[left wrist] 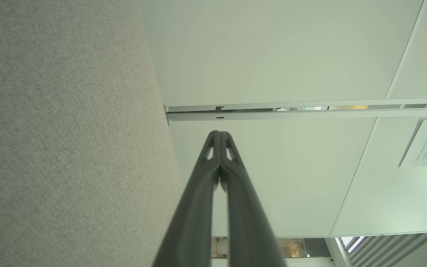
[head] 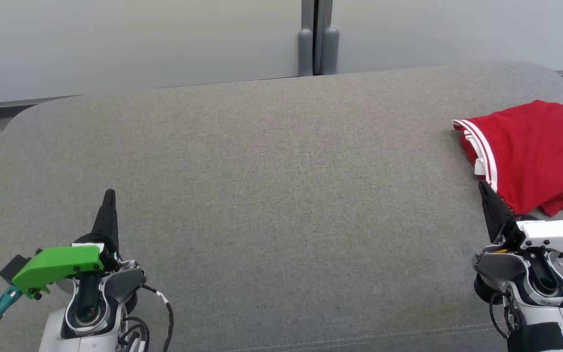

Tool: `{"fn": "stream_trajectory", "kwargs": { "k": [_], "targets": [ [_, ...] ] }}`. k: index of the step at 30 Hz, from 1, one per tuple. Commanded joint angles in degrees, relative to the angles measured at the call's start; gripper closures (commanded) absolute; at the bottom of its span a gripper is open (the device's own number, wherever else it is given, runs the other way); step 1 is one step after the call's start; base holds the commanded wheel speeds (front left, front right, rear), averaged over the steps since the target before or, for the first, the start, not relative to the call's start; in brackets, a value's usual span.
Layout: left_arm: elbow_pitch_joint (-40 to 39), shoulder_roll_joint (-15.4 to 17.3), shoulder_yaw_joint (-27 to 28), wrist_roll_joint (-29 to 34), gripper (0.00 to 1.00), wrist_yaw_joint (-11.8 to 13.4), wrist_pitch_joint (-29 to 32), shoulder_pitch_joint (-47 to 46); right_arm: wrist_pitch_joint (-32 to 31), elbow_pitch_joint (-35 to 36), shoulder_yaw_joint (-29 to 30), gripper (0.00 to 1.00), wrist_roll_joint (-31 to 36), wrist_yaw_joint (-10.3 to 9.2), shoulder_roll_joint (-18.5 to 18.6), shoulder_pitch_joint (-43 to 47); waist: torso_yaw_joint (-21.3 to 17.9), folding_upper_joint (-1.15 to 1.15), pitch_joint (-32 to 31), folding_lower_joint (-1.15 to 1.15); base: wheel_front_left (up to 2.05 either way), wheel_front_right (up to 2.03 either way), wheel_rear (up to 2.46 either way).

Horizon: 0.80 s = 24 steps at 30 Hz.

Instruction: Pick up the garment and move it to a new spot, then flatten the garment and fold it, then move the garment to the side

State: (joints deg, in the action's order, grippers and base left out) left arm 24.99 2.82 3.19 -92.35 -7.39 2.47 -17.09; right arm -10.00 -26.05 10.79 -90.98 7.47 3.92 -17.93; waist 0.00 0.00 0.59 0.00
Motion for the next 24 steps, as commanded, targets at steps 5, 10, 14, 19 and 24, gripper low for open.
{"fn": "stream_trajectory", "kwargs": {
  "k": [5,10,14,19,24],
  "targets": [
    [0.12,0.03,0.04,0.06,1.00,-0.33,0.13,-0.70,-0.12,-0.13,0.28,1.00,0.34,0.04,-0.11,-0.50,0.00,0.00,0.00,0.00,0.00,0.00,0.00],
    [0.12,0.03,0.04,0.05,1.00,-0.33,0.13,-0.70,-0.18,-0.13,0.32,1.00,0.36,0.04,-0.14,-0.51,0.00,0.00,0.00,0.00,0.00,0.00,0.00],
    [0.12,0.03,0.03,0.05,1.00,-0.33,0.13,-0.70,-0.19,-0.12,0.36,1.00,0.40,0.04,-0.16,-0.51,0.00,0.00,0.00,0.00,0.00,0.00,0.00],
    [0.12,0.03,0.03,0.05,1.00,-0.33,0.13,-0.70,-0.25,-0.12,0.41,1.00,0.44,0.04,-0.20,-0.52,0.00,0.00,0.00,0.00,0.00,0.00,0.00],
    [0.12,0.03,0.03,0.05,1.00,-0.33,0.12,-0.70,-0.29,-0.12,0.45,1.00,0.45,0.04,-0.23,-0.53,0.00,0.00,0.00,0.00,0.00,0.00,0.00]
  ]
}}
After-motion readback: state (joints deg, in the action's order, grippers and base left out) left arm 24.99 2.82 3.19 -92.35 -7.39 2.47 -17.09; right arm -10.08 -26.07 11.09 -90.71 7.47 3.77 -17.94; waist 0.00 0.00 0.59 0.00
